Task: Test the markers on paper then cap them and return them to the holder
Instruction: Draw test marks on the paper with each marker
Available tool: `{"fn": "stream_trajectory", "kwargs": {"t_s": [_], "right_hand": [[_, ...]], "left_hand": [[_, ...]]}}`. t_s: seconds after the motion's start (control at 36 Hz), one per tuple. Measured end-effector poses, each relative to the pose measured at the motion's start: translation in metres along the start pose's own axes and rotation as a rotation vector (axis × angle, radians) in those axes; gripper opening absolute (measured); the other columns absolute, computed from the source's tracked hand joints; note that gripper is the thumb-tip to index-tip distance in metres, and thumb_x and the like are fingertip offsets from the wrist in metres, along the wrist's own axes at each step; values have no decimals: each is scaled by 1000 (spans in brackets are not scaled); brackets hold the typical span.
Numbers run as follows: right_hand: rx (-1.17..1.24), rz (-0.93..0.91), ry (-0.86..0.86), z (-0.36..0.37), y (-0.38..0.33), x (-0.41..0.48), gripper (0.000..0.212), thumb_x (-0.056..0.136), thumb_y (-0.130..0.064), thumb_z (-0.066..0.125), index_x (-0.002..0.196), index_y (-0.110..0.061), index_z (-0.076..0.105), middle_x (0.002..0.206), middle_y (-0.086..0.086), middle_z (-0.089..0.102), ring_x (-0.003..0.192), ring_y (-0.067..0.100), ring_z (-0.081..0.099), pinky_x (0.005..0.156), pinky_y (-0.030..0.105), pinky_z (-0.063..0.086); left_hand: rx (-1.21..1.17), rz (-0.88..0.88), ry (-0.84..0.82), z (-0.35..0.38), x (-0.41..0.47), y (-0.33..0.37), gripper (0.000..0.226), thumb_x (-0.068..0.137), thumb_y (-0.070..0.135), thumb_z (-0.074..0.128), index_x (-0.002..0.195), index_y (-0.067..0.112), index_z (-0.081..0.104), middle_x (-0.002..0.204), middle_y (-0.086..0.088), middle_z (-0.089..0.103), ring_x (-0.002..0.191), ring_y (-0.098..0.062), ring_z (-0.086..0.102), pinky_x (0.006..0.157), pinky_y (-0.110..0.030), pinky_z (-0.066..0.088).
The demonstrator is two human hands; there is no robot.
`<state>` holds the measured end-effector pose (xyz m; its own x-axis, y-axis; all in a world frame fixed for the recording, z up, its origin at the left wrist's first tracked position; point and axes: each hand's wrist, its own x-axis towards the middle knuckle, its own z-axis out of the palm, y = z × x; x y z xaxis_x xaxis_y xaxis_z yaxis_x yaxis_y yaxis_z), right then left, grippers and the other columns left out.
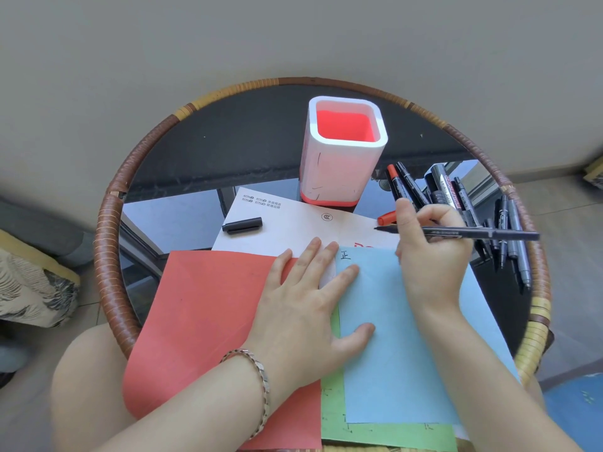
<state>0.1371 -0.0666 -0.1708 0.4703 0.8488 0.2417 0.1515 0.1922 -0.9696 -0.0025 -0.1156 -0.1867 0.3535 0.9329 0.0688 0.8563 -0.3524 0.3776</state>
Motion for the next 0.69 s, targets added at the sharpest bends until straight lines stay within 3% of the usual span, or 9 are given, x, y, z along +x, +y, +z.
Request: {"fn": "stream_trajectory", "kwargs": {"t_s": [0.11,0.22,0.31,0.36,0.42,0.5,0.58,0.69], "right_hand": [[-12,-104,-227,-23,-26,11,16,83,-11,63,76,-21,52,54,-17,65,51,-3,56,54,9,43],[-50,-32,-380,-55,-43,19,36,88,5,51,99,-27,62,84,-9,71,81,8,70,74,16,52],[196,248,-419,-72,-50,23,50,87,17,34,104,-19,65,99,5,64,82,24,72,68,24,57],[295,406,-452,-80,-51,27,48,87,9,27,107,-14,64,99,6,63,75,23,71,60,27,57],[293,479,-501,-86,-50,27,41,89,0,31,110,-14,63,101,5,61,63,16,66,52,24,53],[30,399,-511,-92,-47,25,48,87,11,42,105,-25,68,105,0,63,54,10,53,44,18,42],[-283,289,-602,-89,-46,25,52,85,7,53,108,-38,59,103,-12,65,55,11,62,44,15,43],[-469,98,-643,-66,-42,26,31,78,0,65,87,-29,63,89,-19,69,51,5,64,45,9,42]], "left_hand": [[2,1,1,0,0,0,73,70,69,25,136,39,30,154,7,13,141,-9,-2,110,-34,-12],[10,7,9,1,0,0,71,72,69,27,137,40,28,154,7,10,140,-8,-5,110,-34,-13],[21,12,13,2,0,-1,71,73,69,28,137,41,25,155,8,7,140,-7,-8,110,-34,-14],[28,17,16,3,0,-1,71,73,69,27,138,41,23,155,8,5,140,-7,-8,110,-34,-15],[27,19,18,3,0,-1,71,72,69,27,138,41,23,155,8,5,140,-7,-9,109,-34,-15],[25,27,20,3,-1,-1,70,73,69,29,137,41,25,155,7,7,140,-8,-7,108,-32,-17],[17,32,20,3,0,-1,69,74,67,32,137,39,28,154,6,10,140,-9,-4,107,-31,-17],[31,29,21,3,0,-1,70,73,69,28,137,40,27,154,7,9,140,-8,-5,107,-32,-16]]}}
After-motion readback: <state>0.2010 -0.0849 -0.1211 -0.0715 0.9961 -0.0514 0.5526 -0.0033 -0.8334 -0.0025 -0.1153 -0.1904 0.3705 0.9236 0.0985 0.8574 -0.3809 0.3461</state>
